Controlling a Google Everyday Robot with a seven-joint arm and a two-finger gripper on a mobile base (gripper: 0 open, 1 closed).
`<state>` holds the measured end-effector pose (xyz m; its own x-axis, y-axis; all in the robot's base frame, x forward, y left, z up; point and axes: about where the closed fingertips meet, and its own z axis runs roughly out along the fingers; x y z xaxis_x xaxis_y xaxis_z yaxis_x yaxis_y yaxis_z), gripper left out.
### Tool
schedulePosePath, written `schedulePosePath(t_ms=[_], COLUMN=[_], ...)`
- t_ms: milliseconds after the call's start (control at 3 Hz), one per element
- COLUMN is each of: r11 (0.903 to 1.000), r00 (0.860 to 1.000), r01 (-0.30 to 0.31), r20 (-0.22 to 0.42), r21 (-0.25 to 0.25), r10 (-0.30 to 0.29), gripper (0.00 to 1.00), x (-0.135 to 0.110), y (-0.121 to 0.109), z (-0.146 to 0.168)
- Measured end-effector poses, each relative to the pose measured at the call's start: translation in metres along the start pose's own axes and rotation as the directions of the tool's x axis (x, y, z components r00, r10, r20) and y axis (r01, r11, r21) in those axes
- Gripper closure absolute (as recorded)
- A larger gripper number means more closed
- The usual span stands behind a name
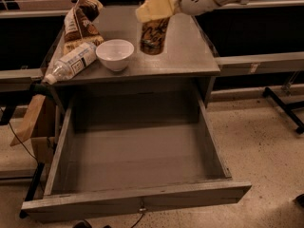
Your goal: Place orange can into top drawer
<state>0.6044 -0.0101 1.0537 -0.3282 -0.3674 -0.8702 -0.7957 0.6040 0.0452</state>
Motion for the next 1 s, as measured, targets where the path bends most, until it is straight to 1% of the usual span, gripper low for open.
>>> schedulePosePath(t_ms=[333,667,1000], r11=[0.996,0.9843,0.978], r00=[0.996,0.984,0.97], r01=[-0.086,-0.168,-0.205], r20=[0.022,-0.061,-0.14], r21=[-0.026,-0.053,-0.037], r10=[0.087,0.165,0.198], gripper=[1.0,1.0,1.0], x=[0.014,0.056,0.088], y=[0.046,0.08,0.098], z=[0.027,0.086,0.15])
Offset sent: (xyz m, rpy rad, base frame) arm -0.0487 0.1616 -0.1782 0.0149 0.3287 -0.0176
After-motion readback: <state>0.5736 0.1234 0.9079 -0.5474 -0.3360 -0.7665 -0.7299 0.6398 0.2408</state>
